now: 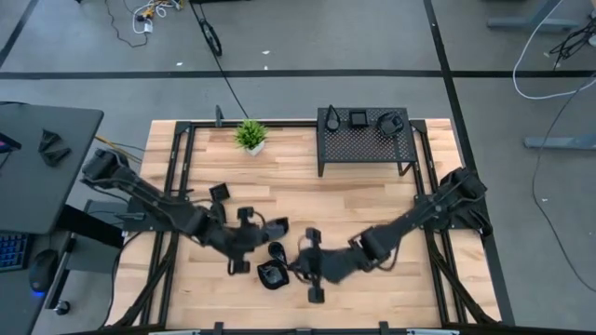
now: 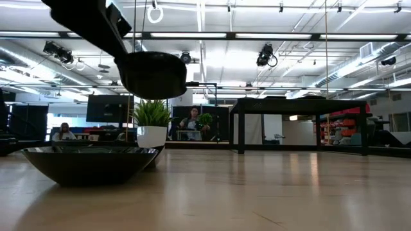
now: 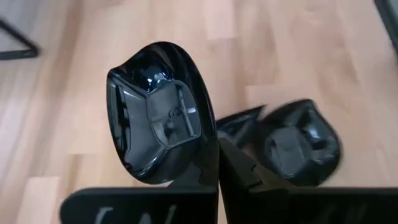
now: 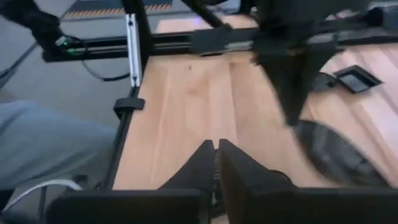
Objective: Pick & Place Mini shaped plates
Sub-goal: Stack the black leaf-shaped plate on top of the black leaf-shaped plate on the shelf
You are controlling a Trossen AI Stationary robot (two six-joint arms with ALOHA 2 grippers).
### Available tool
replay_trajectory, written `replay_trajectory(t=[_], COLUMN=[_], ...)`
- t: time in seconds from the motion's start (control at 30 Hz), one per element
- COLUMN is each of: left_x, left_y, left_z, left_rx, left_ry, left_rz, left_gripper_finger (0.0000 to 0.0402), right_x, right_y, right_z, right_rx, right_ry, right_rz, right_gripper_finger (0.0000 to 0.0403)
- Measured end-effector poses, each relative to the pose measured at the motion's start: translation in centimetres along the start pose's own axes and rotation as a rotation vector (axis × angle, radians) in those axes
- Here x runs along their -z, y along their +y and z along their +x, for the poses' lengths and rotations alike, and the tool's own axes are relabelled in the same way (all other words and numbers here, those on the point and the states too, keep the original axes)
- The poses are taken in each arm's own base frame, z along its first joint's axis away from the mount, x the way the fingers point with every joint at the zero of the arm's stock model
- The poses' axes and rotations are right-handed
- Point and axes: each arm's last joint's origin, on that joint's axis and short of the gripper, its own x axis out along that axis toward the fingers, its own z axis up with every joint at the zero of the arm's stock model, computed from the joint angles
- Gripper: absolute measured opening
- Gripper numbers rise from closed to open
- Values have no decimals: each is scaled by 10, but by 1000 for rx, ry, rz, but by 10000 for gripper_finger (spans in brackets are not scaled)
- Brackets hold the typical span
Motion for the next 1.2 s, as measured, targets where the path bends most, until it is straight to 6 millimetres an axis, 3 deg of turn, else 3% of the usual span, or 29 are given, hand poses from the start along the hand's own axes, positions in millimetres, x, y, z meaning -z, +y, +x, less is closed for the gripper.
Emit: replay_trajectory(t=[0.17,0.33,0.47,0.7,1.2], left_x=[-16,-26,-29,-29,-32], left_y=[-26,-37,-39,-39,-39], left_z=[10,22,26,26,26], left_rx=[33,49,51,52,58], left_ry=[7,26,30,29,7], left_rz=[37,45,66,64,54], left_gripper_finger=[1,2,3,6,9], right_x=[-13,-3,4,13,17], right_y=[-24,-39,-41,-41,-43], right_z=[7,17,28,40,43], right_rx=[-50,-101,-104,-97,-45], right_ry=[100,216,228,245,263], right_rz=[-35,-124,-201,-229,-246], right_gripper_finger=[75,120,133,118,45])
